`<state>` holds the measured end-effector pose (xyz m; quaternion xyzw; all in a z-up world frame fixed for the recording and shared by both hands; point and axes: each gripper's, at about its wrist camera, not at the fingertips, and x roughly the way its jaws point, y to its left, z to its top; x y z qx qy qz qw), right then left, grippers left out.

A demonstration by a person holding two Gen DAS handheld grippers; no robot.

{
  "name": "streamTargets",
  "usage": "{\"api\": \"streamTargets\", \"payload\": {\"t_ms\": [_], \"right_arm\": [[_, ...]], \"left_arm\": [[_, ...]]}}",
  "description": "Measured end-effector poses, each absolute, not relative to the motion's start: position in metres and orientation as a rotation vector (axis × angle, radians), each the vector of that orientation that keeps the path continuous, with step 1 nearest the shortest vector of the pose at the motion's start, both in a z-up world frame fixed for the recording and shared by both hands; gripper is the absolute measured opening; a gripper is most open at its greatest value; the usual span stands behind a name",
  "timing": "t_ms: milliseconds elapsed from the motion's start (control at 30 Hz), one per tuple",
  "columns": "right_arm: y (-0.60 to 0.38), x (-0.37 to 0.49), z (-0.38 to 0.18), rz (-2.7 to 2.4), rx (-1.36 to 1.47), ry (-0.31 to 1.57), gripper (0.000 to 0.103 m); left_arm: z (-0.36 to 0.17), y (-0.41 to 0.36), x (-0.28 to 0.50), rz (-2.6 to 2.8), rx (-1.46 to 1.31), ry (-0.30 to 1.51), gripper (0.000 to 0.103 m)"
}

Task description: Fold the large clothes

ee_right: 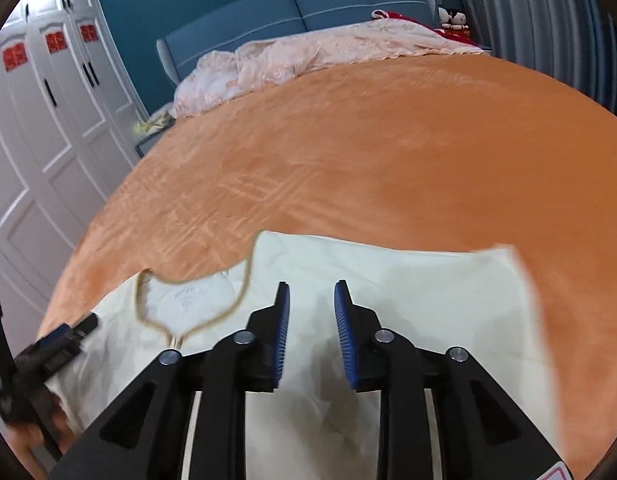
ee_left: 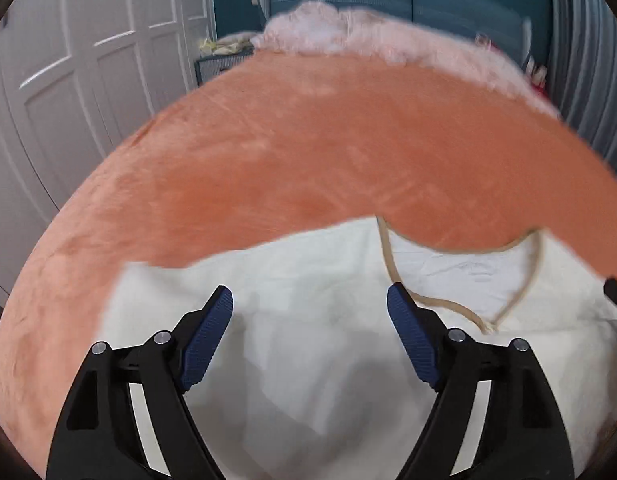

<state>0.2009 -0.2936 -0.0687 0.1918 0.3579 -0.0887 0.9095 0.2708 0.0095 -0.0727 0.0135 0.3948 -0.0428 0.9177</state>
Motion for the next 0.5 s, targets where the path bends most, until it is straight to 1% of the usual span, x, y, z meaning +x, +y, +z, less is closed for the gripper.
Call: {"api": "streamTargets", "payload": {"t_ms": [67, 133, 167, 200, 233, 267, 333, 433, 500], "right_arm": [[-0.308, 0.164, -0.055, -0.171, 0.387, 0.761, 0.03], [-0.318, 0.133, -0.045, -0.148, 0.367, 0.795, 0.039], [-0.321, 0.115, -0.04, -0.136, 0.348, 0.821, 0.041], [-0.324, 0.096, -0.035, -0.121, 0.34, 0.845, 0.045], [-0.327, 0.08, -0.032, -0.106, 0.342, 0.865, 0.052], [-0.33, 0.061, -0.03, -0.09, 0.347, 0.897, 0.055], [-0.331, 0.019, -0.031, -0.054, 0.343, 0.969, 0.058], [-0.322, -0.04, -0.04, -0.029, 0.293, 1.083, 0.059], [-0.313, -0.079, -0.049, -0.026, 0.252, 1.153, 0.059]], "left_arm": [[-0.063, 0.034, 0.252, -0.091, 0.023, 0.854, 0.077], [-0.057, 0.056, 0.231, -0.107, 0.004, 0.89, 0.077], [-0.055, 0.072, 0.215, -0.118, -0.014, 0.924, 0.077], [-0.054, 0.085, 0.201, -0.127, -0.028, 0.959, 0.077], [-0.054, 0.098, 0.185, -0.143, -0.05, 1.003, 0.077], [-0.055, 0.108, 0.171, -0.155, -0.066, 1.037, 0.077], [-0.06, 0.128, 0.138, -0.176, -0.081, 1.113, 0.077], [-0.068, 0.158, 0.08, -0.188, -0.072, 1.204, 0.077], [-0.068, 0.168, 0.048, -0.177, -0.056, 1.212, 0.077]]}}
